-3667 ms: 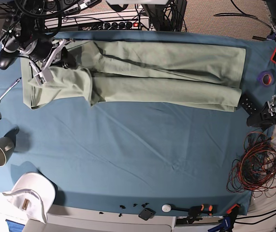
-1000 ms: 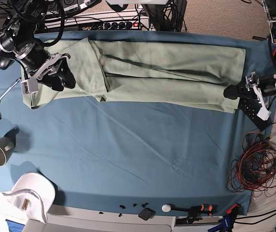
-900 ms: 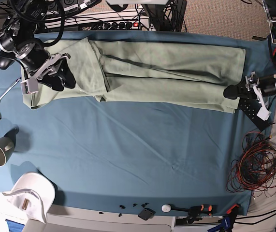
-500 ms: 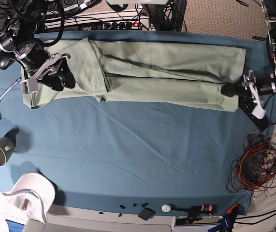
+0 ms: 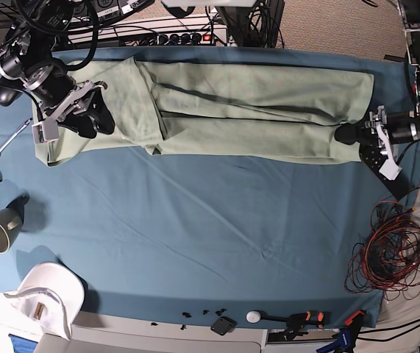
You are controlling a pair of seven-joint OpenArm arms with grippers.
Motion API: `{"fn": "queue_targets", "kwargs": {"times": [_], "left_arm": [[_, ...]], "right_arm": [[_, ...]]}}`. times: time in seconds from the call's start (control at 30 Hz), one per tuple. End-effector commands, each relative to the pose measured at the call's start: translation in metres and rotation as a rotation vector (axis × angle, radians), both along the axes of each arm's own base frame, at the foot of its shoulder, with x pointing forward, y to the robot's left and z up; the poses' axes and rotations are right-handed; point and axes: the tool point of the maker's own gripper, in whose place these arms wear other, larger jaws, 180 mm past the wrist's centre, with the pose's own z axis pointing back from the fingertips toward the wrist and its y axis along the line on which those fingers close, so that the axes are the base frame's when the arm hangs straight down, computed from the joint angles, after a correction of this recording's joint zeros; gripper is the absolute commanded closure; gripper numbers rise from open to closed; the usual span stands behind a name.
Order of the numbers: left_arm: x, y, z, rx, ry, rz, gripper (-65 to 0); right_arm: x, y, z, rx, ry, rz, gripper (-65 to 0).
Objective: Fold the T-shirt properly
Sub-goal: 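Move the left gripper to the other shirt end and grasp it, then carry the grasped end over toward the right gripper with the left gripper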
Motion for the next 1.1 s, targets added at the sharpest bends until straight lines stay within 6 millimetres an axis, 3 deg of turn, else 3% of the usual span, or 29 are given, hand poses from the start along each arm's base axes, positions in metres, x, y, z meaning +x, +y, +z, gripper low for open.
{"fn": "queue_targets", "kwargs": {"times": [0.0,0.2,0.53,0.67,0.9,1.07], "left_arm": [[0.013,0.011,0.020,0.015,-0.063,0.006,0.0],[0.018,0.014,0.039,0.063,-0.127,-0.035,0.0],[0.011,-0.013,0.067,0.094,-0.245,-0.148,0.0],[-0.004,-0.040,0.084,0.099,-0.324,-0.236,0.0],[-0.031,-0.105,0.118,0.019,-0.497,-0.316,0.0],[-0.029,-0.150,0.114,-0.005,-0.554,-0.338,0.0]], "right_arm": [[0.006,0.000,0.013,0.006,-0.054,0.004,-28.6],[0.006,0.000,0.013,0.006,-0.055,0.004,-28.6],[0.006,0.000,0.013,0.005,-0.054,0.003,-28.6],[0.006,-0.007,0.009,-0.035,-0.041,-0.015,-28.6],[0.007,-0.017,0.004,-0.091,-0.035,-0.047,-28.6],[0.008,-0.021,0.003,-0.114,-0.037,-0.060,-28.6]]}}
